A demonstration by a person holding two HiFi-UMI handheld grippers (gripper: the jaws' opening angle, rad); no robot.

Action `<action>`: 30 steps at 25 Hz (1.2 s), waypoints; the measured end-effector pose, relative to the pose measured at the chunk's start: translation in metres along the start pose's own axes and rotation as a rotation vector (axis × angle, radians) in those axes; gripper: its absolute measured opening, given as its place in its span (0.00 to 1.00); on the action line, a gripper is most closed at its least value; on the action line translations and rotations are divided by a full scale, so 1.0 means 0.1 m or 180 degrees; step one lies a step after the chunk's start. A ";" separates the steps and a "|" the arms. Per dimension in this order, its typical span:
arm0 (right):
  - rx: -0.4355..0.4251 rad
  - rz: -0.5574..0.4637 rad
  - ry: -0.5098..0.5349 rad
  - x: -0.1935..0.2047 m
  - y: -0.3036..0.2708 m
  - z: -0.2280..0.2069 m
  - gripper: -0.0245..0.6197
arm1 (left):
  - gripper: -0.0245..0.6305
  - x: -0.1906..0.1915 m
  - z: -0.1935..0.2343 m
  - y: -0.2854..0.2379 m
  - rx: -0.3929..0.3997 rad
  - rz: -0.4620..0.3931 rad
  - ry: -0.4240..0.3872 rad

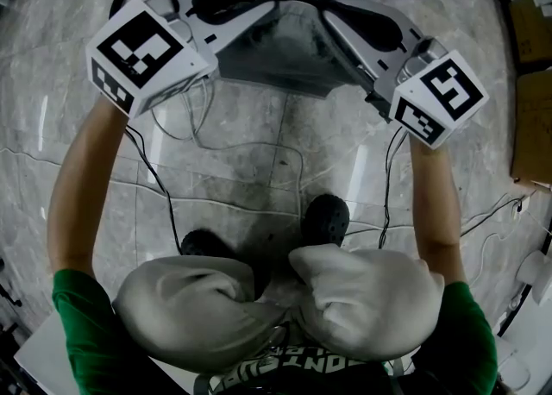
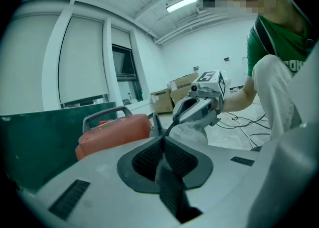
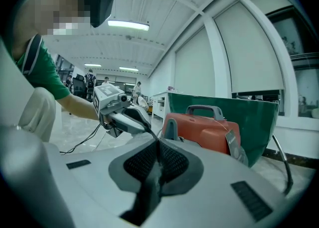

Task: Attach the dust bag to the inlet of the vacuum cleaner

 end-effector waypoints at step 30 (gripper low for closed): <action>-0.0013 -0.0110 -0.0156 0.06 0.01 -0.40 0.08 | 0.09 -0.02 0.21 -0.37 -0.0026 -0.0102 -0.0116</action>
Point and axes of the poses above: the fingertips, and each gripper's own axes: y backward along the fingers, z to its left, x out of its underside, the point moved 1 cm from there along y, backward along the fingers, and after that the axes turned 6 degrees about z, right-handed, at the moved point
